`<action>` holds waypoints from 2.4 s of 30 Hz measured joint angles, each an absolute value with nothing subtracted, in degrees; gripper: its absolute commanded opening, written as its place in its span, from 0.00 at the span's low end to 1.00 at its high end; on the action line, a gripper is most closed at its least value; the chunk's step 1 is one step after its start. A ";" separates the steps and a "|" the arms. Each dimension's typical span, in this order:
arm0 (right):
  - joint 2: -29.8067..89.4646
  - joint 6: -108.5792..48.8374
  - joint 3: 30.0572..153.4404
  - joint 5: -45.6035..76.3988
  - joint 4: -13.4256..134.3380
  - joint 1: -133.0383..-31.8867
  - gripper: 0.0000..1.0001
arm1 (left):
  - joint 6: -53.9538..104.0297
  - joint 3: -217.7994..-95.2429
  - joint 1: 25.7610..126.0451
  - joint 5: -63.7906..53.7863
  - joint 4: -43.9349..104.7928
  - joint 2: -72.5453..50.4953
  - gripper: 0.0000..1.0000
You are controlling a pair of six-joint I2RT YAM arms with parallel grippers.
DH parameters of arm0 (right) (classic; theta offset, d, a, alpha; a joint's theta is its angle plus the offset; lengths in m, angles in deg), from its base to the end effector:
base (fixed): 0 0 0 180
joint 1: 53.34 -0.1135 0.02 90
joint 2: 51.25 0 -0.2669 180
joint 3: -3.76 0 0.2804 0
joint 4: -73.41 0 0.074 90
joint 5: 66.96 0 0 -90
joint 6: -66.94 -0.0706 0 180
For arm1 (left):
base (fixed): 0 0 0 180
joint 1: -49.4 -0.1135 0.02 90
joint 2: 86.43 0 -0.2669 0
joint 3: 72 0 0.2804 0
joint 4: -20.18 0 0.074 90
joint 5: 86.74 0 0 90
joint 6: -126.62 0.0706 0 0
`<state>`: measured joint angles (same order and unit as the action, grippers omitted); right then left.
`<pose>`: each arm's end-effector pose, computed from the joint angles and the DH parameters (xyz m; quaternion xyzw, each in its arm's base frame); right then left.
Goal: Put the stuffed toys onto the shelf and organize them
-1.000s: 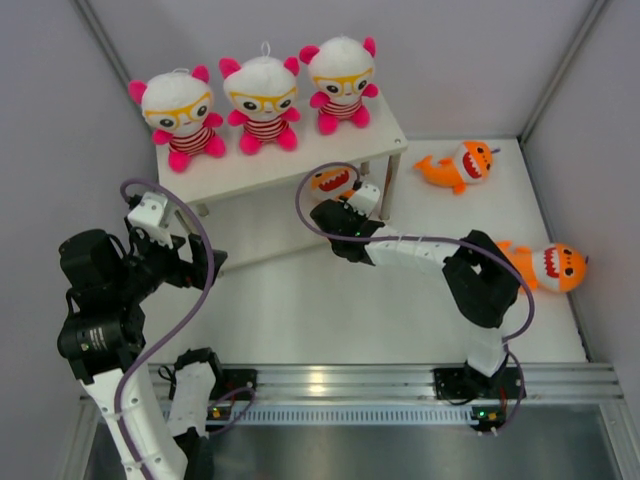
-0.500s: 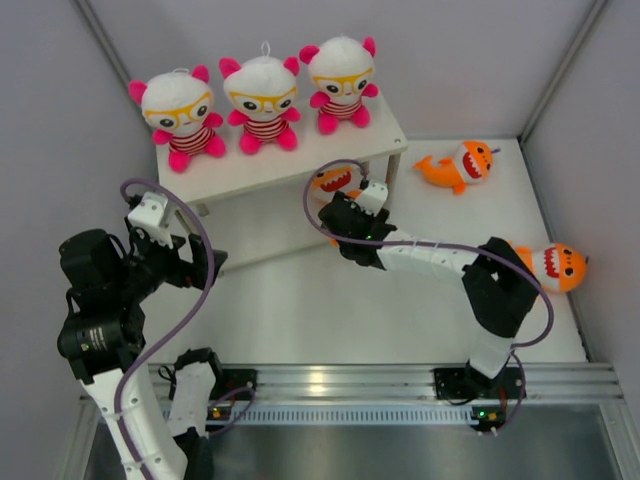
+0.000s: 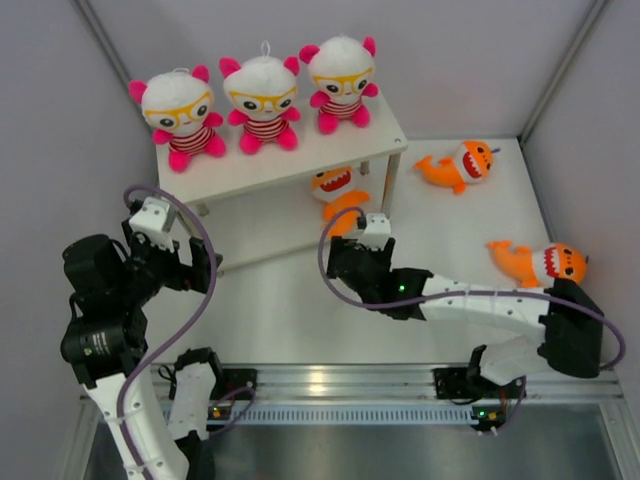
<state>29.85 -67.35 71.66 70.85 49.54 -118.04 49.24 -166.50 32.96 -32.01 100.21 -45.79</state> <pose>0.1963 0.2928 0.2400 0.0327 0.8375 0.1210 0.5319 0.1084 -0.0105 0.4557 0.1331 0.8138 -0.1225 0.5522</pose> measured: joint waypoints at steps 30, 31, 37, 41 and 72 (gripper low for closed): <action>28.69 -97.49 67.73 56.14 20.32 -47.14 0.91 | 49.83 -162.44 35.58 -27.85 100.23 -48.80 0.98; 29.98 -98.67 68.06 56.16 19.91 -47.12 0.91 | 49.83 -162.44 35.64 -27.72 100.23 -48.80 0.98; 37.04 -103.30 70.59 56.18 19.69 -46.92 0.78 | 49.83 -162.44 35.71 -27.37 100.23 -48.65 0.98; 38.50 -103.65 70.55 56.40 19.91 -46.29 0.47 | 49.83 -162.44 35.75 -27.29 100.23 -48.39 0.98; 21.67 -64.16 52.19 44.97 53.11 -46.37 0.00 | 49.85 -162.46 35.84 -27.29 100.26 -48.13 0.98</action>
